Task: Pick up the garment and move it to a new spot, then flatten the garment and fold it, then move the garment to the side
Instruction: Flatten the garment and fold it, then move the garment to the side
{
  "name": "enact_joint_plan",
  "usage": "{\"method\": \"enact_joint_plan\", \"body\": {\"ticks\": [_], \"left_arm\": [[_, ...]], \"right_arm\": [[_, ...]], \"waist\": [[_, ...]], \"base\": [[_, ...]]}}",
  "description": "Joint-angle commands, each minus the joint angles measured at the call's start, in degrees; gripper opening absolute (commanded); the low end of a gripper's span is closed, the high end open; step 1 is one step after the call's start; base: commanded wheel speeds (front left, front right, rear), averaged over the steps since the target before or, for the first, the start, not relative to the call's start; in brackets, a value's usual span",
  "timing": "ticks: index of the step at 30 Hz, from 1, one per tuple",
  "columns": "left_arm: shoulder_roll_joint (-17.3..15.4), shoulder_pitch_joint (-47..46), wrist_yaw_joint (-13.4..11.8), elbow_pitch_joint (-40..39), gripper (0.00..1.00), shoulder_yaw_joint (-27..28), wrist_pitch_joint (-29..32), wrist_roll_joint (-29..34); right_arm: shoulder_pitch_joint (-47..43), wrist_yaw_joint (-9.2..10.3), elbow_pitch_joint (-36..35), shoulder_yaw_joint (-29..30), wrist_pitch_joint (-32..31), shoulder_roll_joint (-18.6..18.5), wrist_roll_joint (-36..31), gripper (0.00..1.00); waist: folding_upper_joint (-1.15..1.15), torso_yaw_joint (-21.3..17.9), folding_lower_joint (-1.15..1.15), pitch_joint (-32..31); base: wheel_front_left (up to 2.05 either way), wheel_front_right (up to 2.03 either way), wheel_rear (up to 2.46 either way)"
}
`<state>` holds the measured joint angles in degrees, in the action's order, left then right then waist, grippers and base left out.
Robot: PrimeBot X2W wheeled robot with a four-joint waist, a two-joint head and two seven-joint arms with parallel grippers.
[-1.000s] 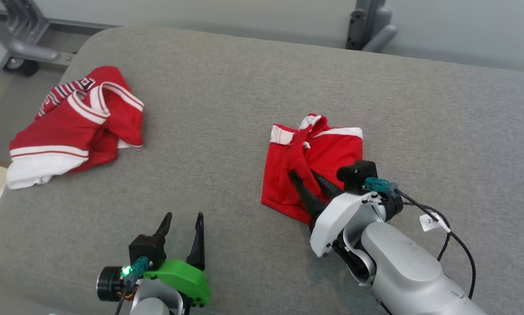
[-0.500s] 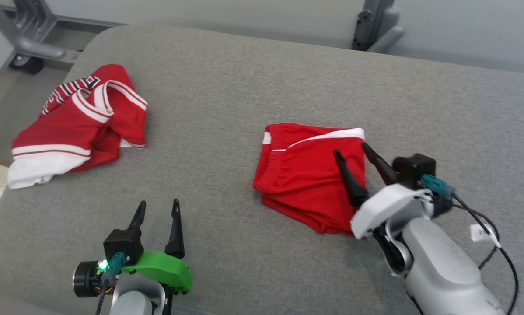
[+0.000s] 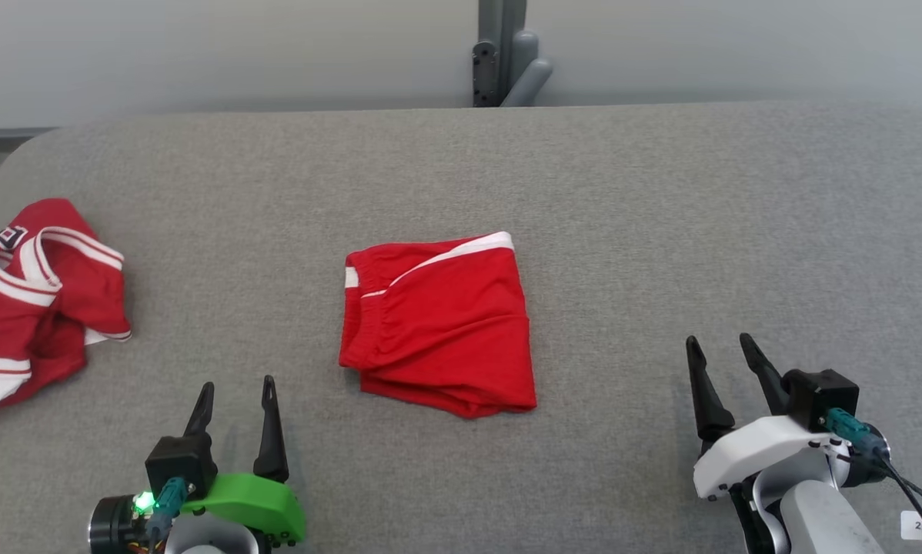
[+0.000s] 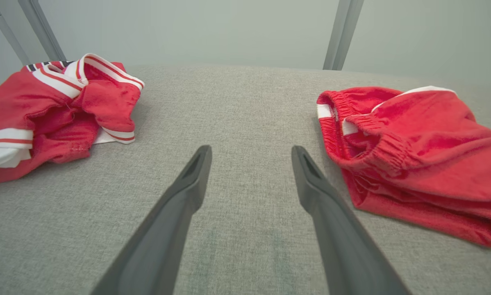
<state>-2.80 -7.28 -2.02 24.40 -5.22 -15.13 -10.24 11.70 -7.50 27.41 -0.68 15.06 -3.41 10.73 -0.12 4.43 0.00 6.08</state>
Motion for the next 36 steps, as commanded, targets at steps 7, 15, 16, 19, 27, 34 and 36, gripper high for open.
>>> {"method": "enact_joint_plan", "body": {"ticks": [7, 15, 16, 19, 27, 34, 36], "left_arm": [[-0.2, 4.6, 0.9, -1.7, 1.0, 2.7, 0.0, 2.2], [-0.2, 6.8, 1.5, -2.5, 1.0, 4.5, 0.0, 2.8], [-0.2, 6.9, 1.5, -2.5, 1.0, 4.6, 0.0, 2.9], [-0.2, 7.0, 1.8, -2.5, 1.0, 4.6, 0.0, 3.0], [-0.2, 6.3, 1.9, -2.3, 1.0, 3.9, 0.0, 2.3], [-0.2, 3.9, 2.5, -2.3, 1.0, 1.1, 0.0, 1.9], [-0.2, 3.5, 2.9, -1.9, 1.0, -0.7, 0.0, 1.4]], "right_arm": [[-4.0, 0.02, -3.7, 0.5, 0.2, 0.4, 1.1, 1.0], [-5.4, 0.02, -4.6, -0.7, 0.2, 0.4, 2.2, 1.0], [-5.5, 0.02, -4.7, -0.7, 0.2, 0.4, 2.2, 1.0], [-5.6, 0.02, -4.8, -0.9, 0.2, 0.4, 2.2, 1.0], [-5.5, 0.02, -4.5, -1.2, 0.2, 0.4, 2.6, 1.0], [-2.5, 0.02, -3.2, -5.1, 0.2, 0.4, 4.0, 1.0], [-0.8, 0.02, -2.4, -6.9, 0.2, 0.4, 4.9, 1.0]], "waist": [[0.12, -5.2, 0.0, -5.2], [0.12, -6.0, 0.0, -6.5], [0.12, -6.0, 0.0, -6.5], [0.12, -5.9, 0.0, -6.5], [0.12, -4.9, 0.0, -5.7], [0.12, -0.4, 0.0, -2.6], [0.12, 1.9, 0.0, -1.6]], "base": [[0.0, 0.0, 0.0], [0.0, 0.0, 0.0], [0.0, 0.0, 0.0], [0.0, 0.0, 0.0], [0.0, 0.0, 0.0], [0.0, 0.0, 0.0], [0.0, 0.0, 0.0]]}}
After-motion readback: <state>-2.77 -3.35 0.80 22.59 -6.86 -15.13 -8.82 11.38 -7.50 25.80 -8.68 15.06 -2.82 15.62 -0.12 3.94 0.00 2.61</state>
